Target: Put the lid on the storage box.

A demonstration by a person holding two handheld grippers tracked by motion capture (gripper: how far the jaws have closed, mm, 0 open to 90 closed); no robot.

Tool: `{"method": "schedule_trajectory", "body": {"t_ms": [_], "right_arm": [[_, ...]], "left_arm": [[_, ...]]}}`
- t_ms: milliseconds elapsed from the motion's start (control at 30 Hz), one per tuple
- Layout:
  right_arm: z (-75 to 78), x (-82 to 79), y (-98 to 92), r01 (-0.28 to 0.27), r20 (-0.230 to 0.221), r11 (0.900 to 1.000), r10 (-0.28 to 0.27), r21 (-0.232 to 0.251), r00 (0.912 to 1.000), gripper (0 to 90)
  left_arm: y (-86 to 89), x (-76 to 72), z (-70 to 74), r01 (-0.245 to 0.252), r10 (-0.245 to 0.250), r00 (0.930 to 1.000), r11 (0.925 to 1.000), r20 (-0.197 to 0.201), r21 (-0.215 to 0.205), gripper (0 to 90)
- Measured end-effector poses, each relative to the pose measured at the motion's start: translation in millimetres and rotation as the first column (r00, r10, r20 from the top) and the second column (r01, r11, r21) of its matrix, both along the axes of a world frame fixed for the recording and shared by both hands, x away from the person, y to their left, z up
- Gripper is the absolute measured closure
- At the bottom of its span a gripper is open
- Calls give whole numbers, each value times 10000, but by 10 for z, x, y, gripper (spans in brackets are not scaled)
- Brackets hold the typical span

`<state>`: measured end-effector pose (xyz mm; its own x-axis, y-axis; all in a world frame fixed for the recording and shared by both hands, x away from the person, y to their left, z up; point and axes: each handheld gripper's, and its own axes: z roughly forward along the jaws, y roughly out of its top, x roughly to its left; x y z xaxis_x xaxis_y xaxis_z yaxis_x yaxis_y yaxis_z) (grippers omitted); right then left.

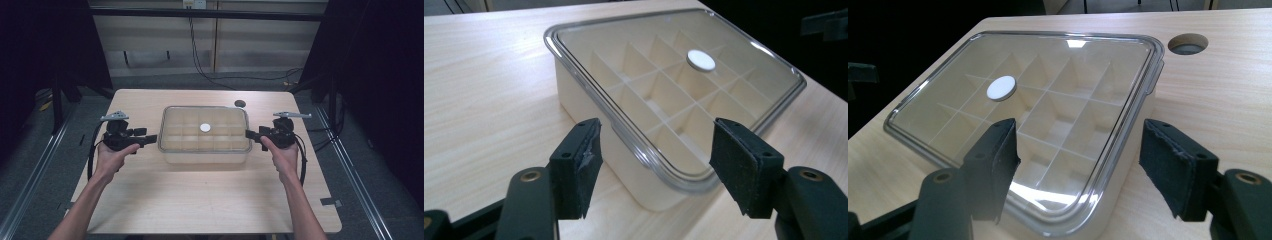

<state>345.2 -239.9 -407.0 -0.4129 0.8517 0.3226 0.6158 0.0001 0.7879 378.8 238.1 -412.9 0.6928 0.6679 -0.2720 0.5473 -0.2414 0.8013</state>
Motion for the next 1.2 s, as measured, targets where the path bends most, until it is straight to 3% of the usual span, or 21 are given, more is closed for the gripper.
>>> {"method": "schedule_trajectory", "body": {"t_ms": [200,333,533,700,733,800,900,1200], "right_arm": [[31,-187,-54,-9,208,9996,3,274,9998,325],[39,-324,-51,-107,337,9999,104,90,9994,325],[59,-519,-90,-213,479,9997,220,-150,9986,325],[-15,-675,-116,-128,452,9999,124,83,9989,321],[-58,-731,-124,-75,390,9990,58,441,9992,313],[-74,-756,-131,-125,402,9981,101,609,9991,313],[-89,-856,-166,42,541,9986,-72,536,9985,313],[-293,-1196,-216,262,296,9985,-277,477,9992,307]], "left_arm": [[22,-150,-7,119,-119,9999,9999,90,45,386],[62,-287,-8,22,-24,9992,10000,391,50,418],[120,-416,-22,129,-147,9989,9991,439,403,427],[202,-557,-68,140,-156,9993,9986,331,505,419],[224,-601,-90,84,-92,9998,9986,149,517,390],[237,-624,-107,31,-33,10000,9990,39,451,357],[256,-731,-160,-143,146,9999,9983,-52,564,337],[304,-1048,-320,-90,110,9996,9971,-258,756,322]]}}
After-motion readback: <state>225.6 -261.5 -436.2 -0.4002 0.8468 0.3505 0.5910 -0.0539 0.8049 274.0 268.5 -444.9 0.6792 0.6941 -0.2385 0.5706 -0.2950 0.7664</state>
